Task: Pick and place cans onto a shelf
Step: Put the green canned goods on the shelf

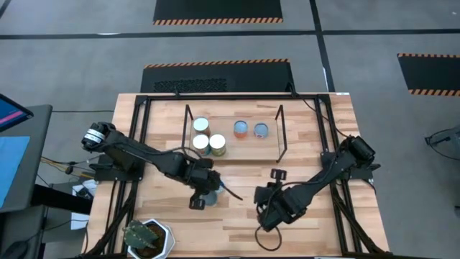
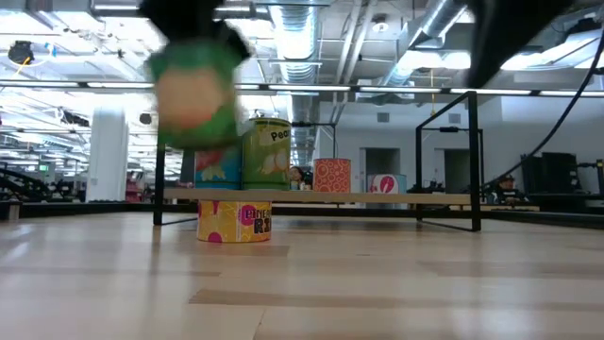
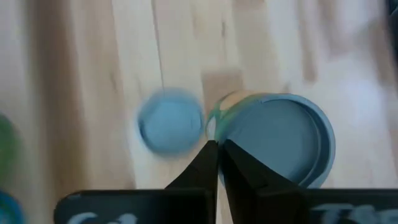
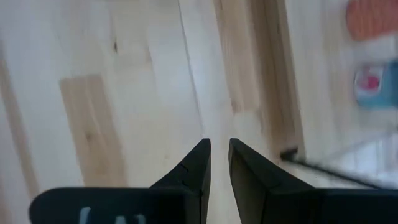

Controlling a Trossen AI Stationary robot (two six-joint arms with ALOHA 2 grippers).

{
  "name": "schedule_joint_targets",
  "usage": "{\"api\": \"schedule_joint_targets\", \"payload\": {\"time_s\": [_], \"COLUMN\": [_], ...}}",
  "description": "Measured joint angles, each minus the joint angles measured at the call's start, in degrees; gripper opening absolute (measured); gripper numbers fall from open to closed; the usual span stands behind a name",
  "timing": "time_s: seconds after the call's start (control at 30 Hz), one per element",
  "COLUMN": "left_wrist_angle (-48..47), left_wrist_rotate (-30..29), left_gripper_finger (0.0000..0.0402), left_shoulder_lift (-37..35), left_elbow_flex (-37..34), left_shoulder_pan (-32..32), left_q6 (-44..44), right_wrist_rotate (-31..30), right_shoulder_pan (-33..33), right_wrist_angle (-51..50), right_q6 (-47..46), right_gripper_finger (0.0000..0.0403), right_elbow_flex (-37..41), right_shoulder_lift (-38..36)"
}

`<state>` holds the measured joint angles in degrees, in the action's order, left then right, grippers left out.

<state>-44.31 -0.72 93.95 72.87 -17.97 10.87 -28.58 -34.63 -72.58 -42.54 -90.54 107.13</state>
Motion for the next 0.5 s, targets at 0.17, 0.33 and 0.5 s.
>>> {"api": "schedule_joint_targets", "payload": {"time_s": [0.17,0.33,0.5], "left_wrist_angle": [0.8,-2.1,-13.1], "left_wrist_rotate": [-3.4,-0.6,-0.4], "left_gripper_finger": [0.0001,0.0,0.0], "left_shoulder_lift": [0.9,7.5,17.2], "left_elbow_flex": [8.1,19.8,35.2], "left_shoulder_pan": [5.2,13.3,18.1], "left_q6": [-8.1,-12.4,-16.1], "right_wrist_rotate": [-1.9,-5.6,-6.3], "right_shoulder_pan": [-4.1,-8.4,-11.7], "right_wrist_angle": [-7.2,-11.6,-11.4], "right_q6": [-9.6,-18.8,-23.4], "right_gripper_finger": [0.0082,0.0082,0.0082], "right_elbow_flex": [0.0,0.0,0.0], "right_shoulder_lift": [0.0,0.0,0.0]}}
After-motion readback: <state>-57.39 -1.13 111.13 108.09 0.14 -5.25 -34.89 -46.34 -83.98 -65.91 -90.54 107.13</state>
